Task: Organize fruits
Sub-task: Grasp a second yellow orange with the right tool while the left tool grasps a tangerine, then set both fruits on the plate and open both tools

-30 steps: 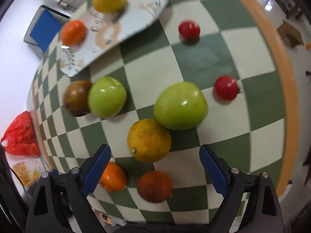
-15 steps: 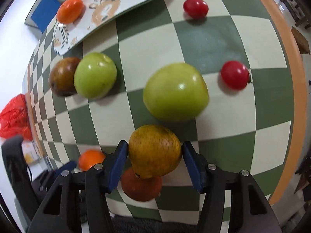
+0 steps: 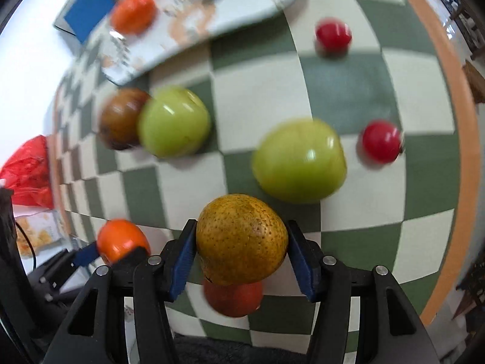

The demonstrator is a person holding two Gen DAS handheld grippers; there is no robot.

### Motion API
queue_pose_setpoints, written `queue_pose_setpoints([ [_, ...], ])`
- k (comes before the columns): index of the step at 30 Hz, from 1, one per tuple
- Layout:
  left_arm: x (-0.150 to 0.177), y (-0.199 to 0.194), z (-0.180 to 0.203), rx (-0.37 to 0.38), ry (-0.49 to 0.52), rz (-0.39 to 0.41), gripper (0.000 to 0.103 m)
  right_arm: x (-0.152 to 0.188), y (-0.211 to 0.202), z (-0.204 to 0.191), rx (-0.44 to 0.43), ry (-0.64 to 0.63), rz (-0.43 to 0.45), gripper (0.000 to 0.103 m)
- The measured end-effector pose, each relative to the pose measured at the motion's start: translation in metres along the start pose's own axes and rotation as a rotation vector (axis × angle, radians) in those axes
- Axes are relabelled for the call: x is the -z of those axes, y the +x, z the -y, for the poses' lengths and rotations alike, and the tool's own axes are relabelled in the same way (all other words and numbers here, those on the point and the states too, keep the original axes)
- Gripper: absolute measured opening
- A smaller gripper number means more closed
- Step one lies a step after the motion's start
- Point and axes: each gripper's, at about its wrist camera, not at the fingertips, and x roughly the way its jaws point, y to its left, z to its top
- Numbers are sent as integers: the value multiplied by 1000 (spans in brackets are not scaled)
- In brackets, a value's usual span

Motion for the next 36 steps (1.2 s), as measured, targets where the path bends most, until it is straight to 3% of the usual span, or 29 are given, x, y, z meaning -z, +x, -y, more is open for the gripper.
queue_pose_setpoints([
  [2, -16, -27, -1, 20, -8, 62, 60, -10, -26, -8, -17, -25, 55, 60],
  [6, -97, -69, -2, 40, -25, 175, 60, -52, -71, -25, -35, -60, 158, 60],
  [9, -147, -65, -7, 41, -38, 189, 60, -91, -85, -40, -9, -79, 214, 60],
  [13, -184, -32, -14, 56, -63, 123, 60, -138, -76, -52, 33, -99, 232, 60],
  [18, -199, 9, -16, 112, -130, -14, 60, -171, -35, -61, 75, -140, 187, 60],
  [21, -204, 28, -19, 143, -164, -64, 60, -173, -13, -62, 63, -156, 168, 60],
  [33, -206, 48, -21, 92, -162, -91, 61, -174, 11, -59, 21, -177, 146, 61],
  [35, -205, 45, -21, 70, -150, -74, 61, -175, 10, -61, 22, -176, 147, 67],
  [36, -205, 44, -20, 62, -148, -72, 63, -175, 7, -61, 31, -175, 148, 75],
])
